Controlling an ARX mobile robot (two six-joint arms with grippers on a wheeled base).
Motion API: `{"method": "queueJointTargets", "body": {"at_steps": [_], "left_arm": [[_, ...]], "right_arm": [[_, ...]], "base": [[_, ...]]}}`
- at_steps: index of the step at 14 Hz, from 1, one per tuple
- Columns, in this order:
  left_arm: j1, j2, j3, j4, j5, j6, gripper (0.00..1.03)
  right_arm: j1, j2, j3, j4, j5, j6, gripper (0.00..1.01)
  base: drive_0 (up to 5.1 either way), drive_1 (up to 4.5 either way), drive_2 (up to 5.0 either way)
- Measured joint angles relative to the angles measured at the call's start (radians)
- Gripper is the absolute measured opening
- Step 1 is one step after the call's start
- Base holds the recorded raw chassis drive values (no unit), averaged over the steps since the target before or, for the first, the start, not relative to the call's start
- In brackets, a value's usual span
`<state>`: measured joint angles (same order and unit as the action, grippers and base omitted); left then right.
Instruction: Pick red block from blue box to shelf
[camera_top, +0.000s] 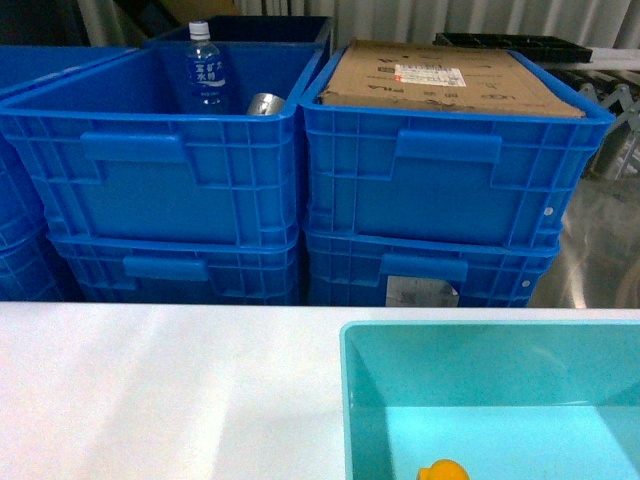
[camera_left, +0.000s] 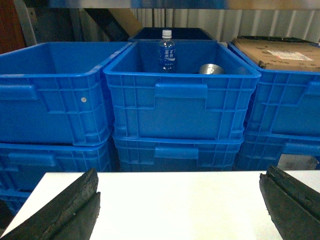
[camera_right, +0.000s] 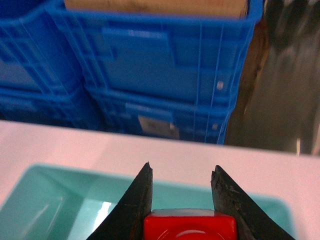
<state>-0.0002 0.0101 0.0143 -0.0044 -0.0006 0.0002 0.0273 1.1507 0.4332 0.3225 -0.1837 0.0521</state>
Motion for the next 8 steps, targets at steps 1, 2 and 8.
{"method": "queueJointTargets", "body": {"at_steps": [1,2,8], "left_arm": [[0.0,0.0,0.0,0.0,0.0,0.0,0.98],[0.0,0.0,0.0,0.0,0.0,0.0,0.98],[0.0,0.0,0.0,0.0,0.0,0.0,0.98]], "right_arm": [[-0.019,-0.057,0.009,0.051,0.001,-0.046,0.29],[-0.022,-0.072,-0.029,0.219,0.075,-0.134,0.29],[-0.188,-0.311,-0.173,0.604,0.142,-0.15,0.29]], "base": [[0.0,0.0,0.0],[0.0,0.0,0.0],[0.0,0.0,0.0]]}}
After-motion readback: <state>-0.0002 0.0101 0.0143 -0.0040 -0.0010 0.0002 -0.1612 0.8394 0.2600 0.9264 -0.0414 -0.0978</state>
